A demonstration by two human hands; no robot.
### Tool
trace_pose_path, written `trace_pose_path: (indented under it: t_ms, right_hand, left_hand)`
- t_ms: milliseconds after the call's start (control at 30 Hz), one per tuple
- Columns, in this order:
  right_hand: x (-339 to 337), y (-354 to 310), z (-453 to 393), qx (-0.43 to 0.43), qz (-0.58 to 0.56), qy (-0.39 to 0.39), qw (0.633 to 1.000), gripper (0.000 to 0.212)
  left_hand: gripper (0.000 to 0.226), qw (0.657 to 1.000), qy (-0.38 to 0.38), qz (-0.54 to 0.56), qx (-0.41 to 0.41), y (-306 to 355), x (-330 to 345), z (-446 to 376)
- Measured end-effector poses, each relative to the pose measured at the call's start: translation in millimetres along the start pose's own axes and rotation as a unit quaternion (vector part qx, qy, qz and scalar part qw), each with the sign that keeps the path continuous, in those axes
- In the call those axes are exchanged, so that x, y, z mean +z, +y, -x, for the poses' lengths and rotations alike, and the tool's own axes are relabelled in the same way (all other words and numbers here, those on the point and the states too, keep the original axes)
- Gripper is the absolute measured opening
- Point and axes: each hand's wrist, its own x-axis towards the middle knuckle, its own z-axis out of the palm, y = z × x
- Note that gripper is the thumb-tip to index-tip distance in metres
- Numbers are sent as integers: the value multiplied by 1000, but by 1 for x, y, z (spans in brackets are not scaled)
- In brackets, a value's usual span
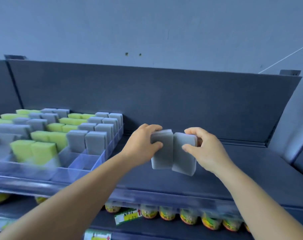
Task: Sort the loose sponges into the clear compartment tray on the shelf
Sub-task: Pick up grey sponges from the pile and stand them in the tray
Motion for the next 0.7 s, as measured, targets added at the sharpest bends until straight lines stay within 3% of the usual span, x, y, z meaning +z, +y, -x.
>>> trace_pose_path:
  t_ms: [433,700]
  right_hand:
    - [120,-127,16,-83,-2,19,996,28]
    - [175,-169,15,-85,-29,42,995,26]
  left_hand:
    - [37,997,61,-50,22,-94,-150,45]
    - [33,996,65,-61,10,-154,-202,51]
